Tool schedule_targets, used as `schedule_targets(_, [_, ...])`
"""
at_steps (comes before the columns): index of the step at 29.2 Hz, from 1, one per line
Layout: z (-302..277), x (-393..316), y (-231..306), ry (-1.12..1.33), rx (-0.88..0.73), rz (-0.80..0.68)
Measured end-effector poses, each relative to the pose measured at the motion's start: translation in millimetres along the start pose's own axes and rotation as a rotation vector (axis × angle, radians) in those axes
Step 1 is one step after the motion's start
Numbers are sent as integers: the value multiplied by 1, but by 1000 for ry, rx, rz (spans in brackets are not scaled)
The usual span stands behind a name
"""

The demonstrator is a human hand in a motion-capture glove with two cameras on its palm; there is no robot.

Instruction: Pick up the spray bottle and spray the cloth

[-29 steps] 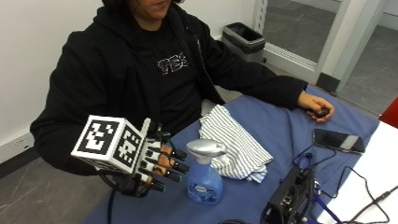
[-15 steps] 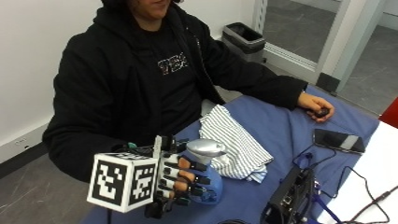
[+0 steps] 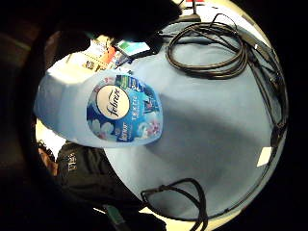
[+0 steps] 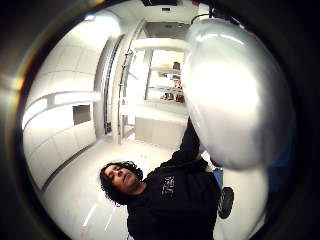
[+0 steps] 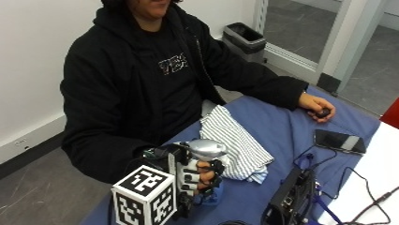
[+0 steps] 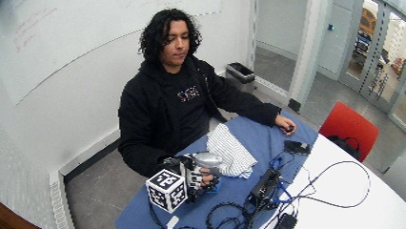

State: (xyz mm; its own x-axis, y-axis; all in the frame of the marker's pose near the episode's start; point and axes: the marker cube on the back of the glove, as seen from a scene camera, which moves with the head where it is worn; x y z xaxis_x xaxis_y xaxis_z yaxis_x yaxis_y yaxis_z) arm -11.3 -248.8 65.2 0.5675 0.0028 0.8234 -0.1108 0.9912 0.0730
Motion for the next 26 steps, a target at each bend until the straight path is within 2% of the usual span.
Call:
schedule_targets(6, [-1,-3,8,-100,113,63])
schedule_targets(15, [24,-8,-23,-68,506,25])
schedule_targets(19, [12,-4,-9,-35,532,24])
schedule_targets(24, [22,-3,-27,-38,628,-34])
schedule_targets(26, [17,-2,-19,-26,612,-38])
